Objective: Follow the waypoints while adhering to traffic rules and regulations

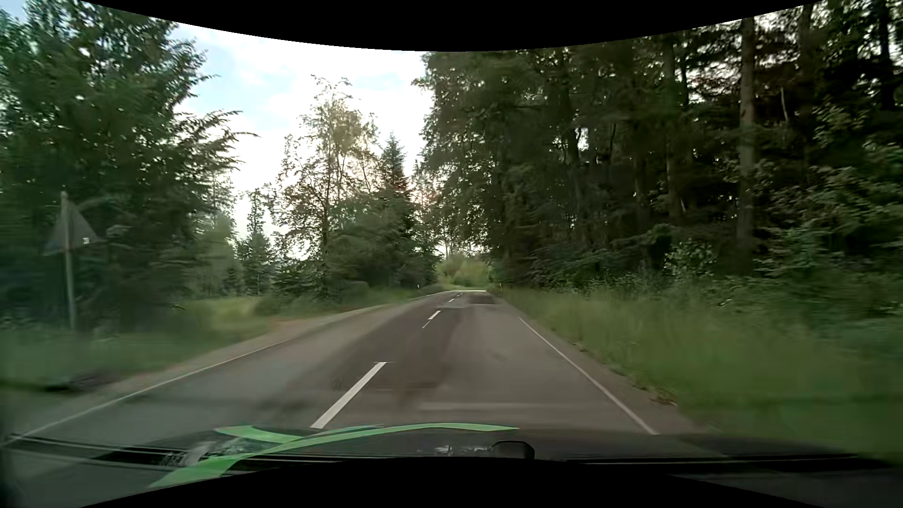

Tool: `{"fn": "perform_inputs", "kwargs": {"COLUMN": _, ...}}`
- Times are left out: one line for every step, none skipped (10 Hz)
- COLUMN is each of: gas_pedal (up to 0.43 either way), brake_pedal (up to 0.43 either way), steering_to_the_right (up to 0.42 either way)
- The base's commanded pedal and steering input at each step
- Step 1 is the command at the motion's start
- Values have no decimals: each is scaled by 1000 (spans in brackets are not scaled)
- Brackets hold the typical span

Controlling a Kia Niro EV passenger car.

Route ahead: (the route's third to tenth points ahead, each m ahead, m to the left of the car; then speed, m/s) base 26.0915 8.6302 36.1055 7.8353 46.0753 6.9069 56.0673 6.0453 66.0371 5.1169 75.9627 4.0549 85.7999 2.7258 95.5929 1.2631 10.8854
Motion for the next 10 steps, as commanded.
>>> {"fn": "perform_inputs", "kwargs": {"gas_pedal": 67, "brake_pedal": 0, "steering_to_the_right": -5}}
{"fn": "perform_inputs", "kwargs": {"gas_pedal": 79, "brake_pedal": 0, "steering_to_the_right": -5}}
{"fn": "perform_inputs", "kwargs": {"gas_pedal": 79, "brake_pedal": 0, "steering_to_the_right": -4}}
{"fn": "perform_inputs", "kwargs": {"gas_pedal": 79, "brake_pedal": 0, "steering_to_the_right": -4}}
{"fn": "perform_inputs", "kwargs": {"gas_pedal": 79, "brake_pedal": 0, "steering_to_the_right": -4}}
{"fn": "perform_inputs", "kwargs": {"gas_pedal": 79, "brake_pedal": 0, "steering_to_the_right": -5}}
{"fn": "perform_inputs", "kwargs": {"gas_pedal": 79, "brake_pedal": 0, "steering_to_the_right": -6}}
{"fn": "perform_inputs", "kwargs": {"gas_pedal": 87, "brake_pedal": 0, "steering_to_the_right": -6}}
{"fn": "perform_inputs", "kwargs": {"gas_pedal": 87, "brake_pedal": 0, "steering_to_the_right": -5}}
{"fn": "perform_inputs", "kwargs": {"gas_pedal": 87, "brake_pedal": 0, "steering_to_the_right": -4}}
